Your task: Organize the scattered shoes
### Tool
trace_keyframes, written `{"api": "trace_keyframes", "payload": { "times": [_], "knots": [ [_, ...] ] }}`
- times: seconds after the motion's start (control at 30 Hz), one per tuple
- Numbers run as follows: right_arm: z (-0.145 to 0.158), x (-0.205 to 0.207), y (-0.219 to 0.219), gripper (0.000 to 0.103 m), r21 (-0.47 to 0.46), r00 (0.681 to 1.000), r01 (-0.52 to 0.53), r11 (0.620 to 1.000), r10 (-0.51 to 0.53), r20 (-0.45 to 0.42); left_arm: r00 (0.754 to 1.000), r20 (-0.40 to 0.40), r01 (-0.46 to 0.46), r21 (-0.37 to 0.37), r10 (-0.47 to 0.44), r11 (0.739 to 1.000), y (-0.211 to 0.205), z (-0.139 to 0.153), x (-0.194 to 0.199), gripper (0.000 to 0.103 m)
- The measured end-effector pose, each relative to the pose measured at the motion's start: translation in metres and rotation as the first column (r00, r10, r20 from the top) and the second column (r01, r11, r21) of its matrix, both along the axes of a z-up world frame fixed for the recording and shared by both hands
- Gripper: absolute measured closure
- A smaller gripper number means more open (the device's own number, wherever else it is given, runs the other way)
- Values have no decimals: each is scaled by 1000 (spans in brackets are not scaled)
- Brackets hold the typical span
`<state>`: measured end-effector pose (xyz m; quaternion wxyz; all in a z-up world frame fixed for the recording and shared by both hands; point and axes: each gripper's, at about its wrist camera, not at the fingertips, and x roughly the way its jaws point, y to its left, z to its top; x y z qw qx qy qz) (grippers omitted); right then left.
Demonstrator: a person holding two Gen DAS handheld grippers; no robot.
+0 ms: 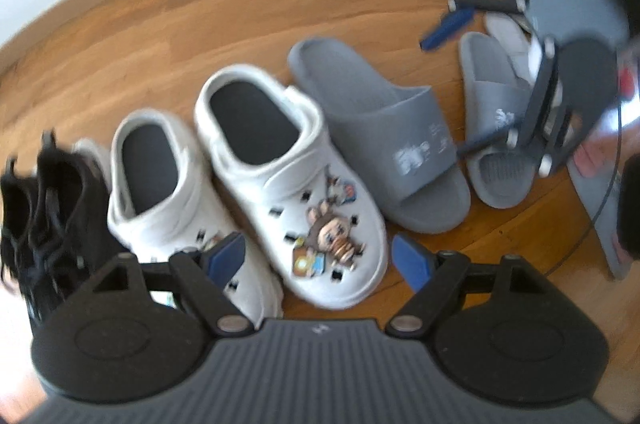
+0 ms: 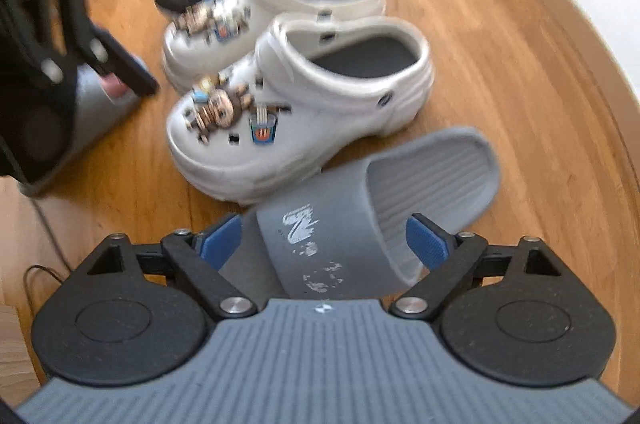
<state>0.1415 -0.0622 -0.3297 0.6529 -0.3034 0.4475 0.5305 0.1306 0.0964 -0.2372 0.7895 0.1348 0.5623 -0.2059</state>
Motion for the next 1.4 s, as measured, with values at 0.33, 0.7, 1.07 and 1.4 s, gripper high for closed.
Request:
{"api": "trace_keyframes", "payload": {
  "times": [0.33,0.7,1.07,1.4],
  "knots": [
    [16,70,-143,6,-46,867,492,869,-494,-61,818,266,484,161,-510,860,-117,-6,-21,23],
    [4,33,-219,5,-92,850,505,858,-513,-115,333,261,853,325,-906,407,-245,-81,-32,23],
    [-1,17,-242,5,-117,858,476,871,-490,-154,599,113,772,181,-793,609,-254,-101,8,27],
    [0,-8,-203,5,-64,954,279,958,-284,-94,835,97,545,-6,-542,838,-215,-86,43,34]
  ]
}}
